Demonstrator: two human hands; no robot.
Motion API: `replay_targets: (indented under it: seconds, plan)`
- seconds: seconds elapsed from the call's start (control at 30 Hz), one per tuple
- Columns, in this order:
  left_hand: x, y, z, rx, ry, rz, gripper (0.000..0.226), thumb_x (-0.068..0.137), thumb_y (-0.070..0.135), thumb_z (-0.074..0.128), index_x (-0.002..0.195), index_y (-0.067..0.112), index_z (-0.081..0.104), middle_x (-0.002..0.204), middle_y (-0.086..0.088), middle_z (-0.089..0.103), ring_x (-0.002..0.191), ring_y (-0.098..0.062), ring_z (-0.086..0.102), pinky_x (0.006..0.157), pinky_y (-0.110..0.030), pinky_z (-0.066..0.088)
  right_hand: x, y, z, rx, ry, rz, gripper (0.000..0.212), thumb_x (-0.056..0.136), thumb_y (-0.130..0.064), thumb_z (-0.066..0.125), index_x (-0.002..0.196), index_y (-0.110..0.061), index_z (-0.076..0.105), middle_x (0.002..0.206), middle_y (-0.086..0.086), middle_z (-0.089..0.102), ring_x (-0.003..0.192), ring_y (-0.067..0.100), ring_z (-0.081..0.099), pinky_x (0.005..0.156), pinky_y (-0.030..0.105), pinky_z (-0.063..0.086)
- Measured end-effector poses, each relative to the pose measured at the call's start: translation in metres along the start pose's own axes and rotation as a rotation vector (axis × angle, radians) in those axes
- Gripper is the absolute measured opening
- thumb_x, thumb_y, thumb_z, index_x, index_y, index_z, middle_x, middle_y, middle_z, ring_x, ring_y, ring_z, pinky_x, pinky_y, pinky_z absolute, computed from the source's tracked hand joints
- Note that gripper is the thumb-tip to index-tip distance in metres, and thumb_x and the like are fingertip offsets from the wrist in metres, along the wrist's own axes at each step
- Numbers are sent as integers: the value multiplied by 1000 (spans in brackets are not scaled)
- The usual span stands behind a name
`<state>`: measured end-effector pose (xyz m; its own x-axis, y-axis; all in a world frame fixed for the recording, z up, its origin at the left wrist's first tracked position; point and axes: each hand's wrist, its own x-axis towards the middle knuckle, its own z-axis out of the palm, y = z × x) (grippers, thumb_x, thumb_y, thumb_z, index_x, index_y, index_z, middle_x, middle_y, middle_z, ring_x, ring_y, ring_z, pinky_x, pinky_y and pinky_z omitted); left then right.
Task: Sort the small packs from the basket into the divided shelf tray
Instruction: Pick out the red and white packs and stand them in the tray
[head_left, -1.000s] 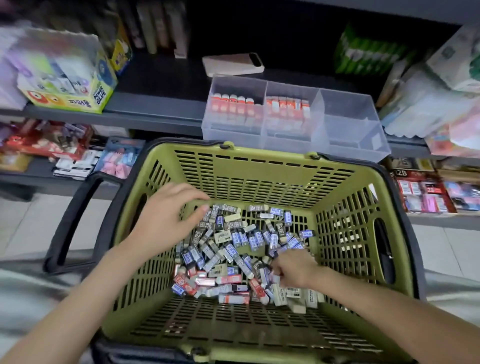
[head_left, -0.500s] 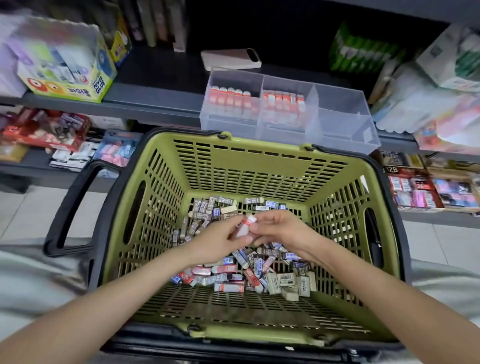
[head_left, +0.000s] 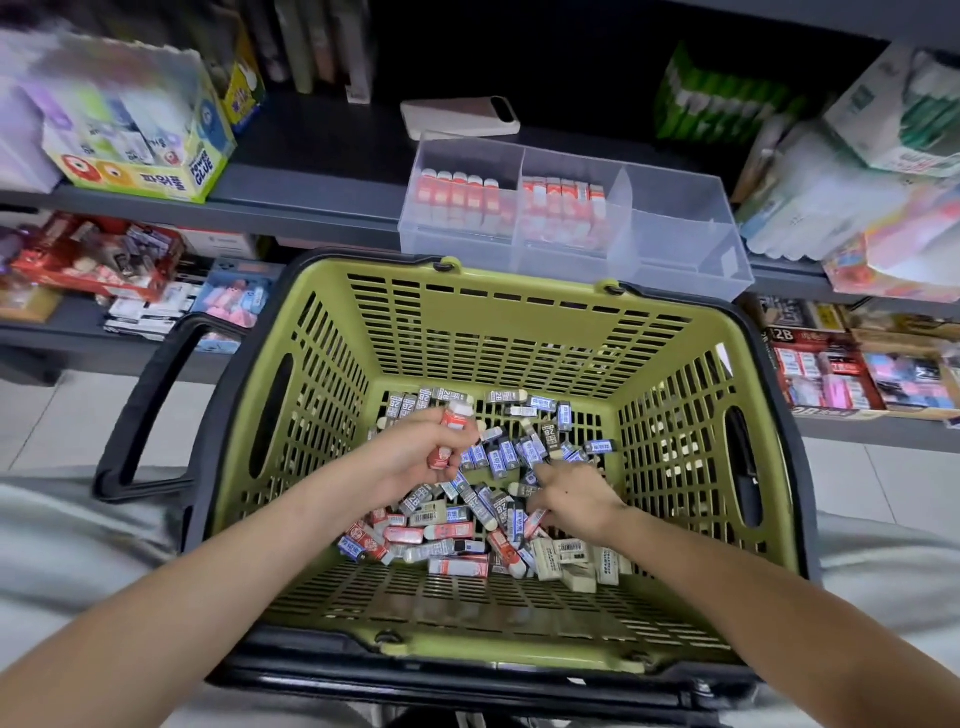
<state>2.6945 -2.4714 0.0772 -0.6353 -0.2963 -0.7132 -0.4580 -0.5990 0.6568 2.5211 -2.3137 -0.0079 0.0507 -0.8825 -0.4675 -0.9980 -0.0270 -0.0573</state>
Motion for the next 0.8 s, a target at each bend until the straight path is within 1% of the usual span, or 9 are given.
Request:
replay_targets:
  seconds: [0.1,0.17,0.27,0.33,0.43,0.5,0.63,0.67,0.8]
  plan:
    - [-1,0,-2,21,41,-50,29,80,9,70,104,6,54,85,-3,55,67,-9,47,57,-18,46,-1,-2,-17,204,43,96,33,81,-50,60,108,-31,68,90,-10,45,92,11,44,78,28,46]
    - [-3,-1,0,56,58,-66,58,74,15,76,123,6,47,92,-3,56,70,-9,46,59,-18,46,-3,-7,-37,439,127,223,42,76,-59,55,101,-30,70,84,-9,54,84,10,48,70,26,47]
    - [-5,-4,5,57,85,-87,101,62,33,81,144,11,26,110,-3,52,82,-12,45,69,-22,46,-3,-27,-67,1167,273,310,14,81,-30,69,89,-19,72,72,-5,64,62,7,53,56,22,47]
    - [-6,-5,7,25,47,-67,77,63,38,78,127,17,43,113,-5,56,89,-16,47,71,-24,45,-3,-46,-82,1512,249,253,3,80,-20,72,83,-19,72,64,-6,66,54,4,54,50,16,46]
    - [-5,-8,11,-20,42,10,40,81,25,70,110,2,56,97,-11,61,83,-19,56,70,-26,47,1,-69,-87,1685,107,99,4,80,-20,72,84,-22,71,71,-4,70,61,7,61,53,18,50]
    - [-2,-10,9,14,187,59,16,91,16,60,101,5,55,83,-8,57,75,-18,55,66,-27,46,6,-72,-78,1544,30,148,7,80,-24,73,86,-22,72,75,-3,71,65,9,63,59,22,53]
    - [4,-6,-8,-72,332,-8,12,91,11,60,99,6,51,71,-4,50,59,-13,50,57,-25,55,20,-58,-43,209,-224,349,42,79,-58,61,75,-17,58,59,-5,46,51,11,44,46,21,36]
    - [5,-5,-11,-54,337,-32,16,89,13,63,98,6,52,69,-3,51,57,-12,50,56,-25,56,21,-59,-35,120,-290,347,47,79,-61,60,70,-16,52,57,-6,41,49,10,39,45,19,32]
    - [7,-10,-13,113,274,-98,23,82,21,73,91,6,57,62,-2,53,53,-12,52,51,-23,55,26,-57,-13,303,-351,311,43,81,-46,62,54,-16,47,55,-3,42,50,11,41,47,19,31]
